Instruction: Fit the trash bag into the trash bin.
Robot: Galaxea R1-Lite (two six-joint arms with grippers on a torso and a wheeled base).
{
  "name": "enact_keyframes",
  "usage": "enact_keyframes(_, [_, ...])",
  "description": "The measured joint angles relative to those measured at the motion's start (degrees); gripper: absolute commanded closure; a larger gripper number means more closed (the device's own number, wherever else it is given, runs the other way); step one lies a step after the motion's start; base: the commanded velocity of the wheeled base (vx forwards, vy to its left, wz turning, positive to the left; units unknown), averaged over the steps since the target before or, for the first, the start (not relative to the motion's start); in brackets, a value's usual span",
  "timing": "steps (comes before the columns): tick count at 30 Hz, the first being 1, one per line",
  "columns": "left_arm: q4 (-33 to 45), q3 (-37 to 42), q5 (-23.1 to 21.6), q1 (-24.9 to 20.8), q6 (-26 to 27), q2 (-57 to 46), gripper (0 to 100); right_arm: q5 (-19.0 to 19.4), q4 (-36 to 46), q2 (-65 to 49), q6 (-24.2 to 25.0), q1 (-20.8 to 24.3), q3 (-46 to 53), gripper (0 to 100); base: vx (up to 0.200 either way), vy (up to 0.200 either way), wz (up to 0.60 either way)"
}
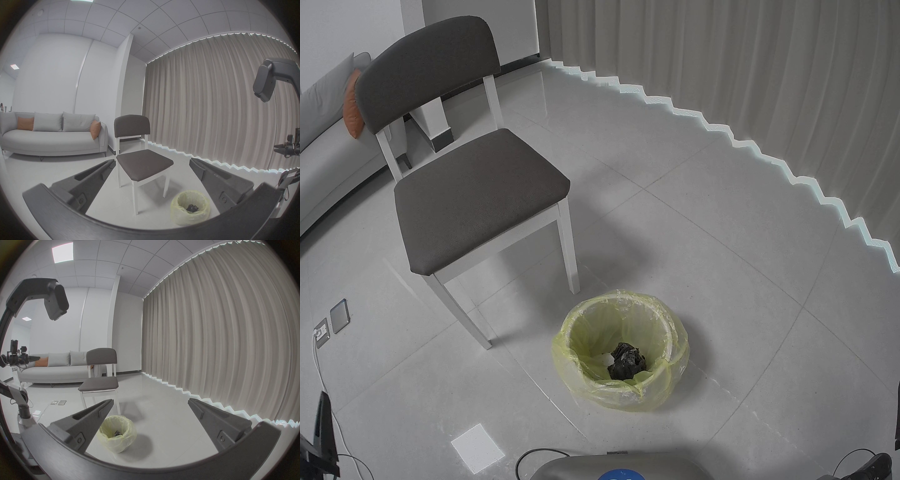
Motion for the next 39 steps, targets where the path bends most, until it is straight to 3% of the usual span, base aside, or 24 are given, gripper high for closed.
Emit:
enact_keyframes(6, [-5.78,7.80,1.89,-0.09,3.66,-0.22,0,-3.28,-9.07,0.00,-0.59,-0.02,4.96,0,0.000,0.000,0.00])
enact_keyframes(15, [-0.49,9.42,4.97,-0.09,2.84,-0.27,0,-10.69,-10.90,0.02,-1.05,-0.02,7.05,0,0.000,0.000,0.00])
enact_keyframes(26, [3.52,9.51,0.40,-0.11,0.79,-0.27,0,-17.46,-11.06,0.05,-0.99,-0.05,7.13,0,0.000,0.000,0.00])
enact_keyframes(39, [3.44,9.51,0.11,-0.20,0.79,-0.27,0,-18.16,-1.67,0.07,0.22,-0.05,7.13,0,0.000,0.000,0.00])
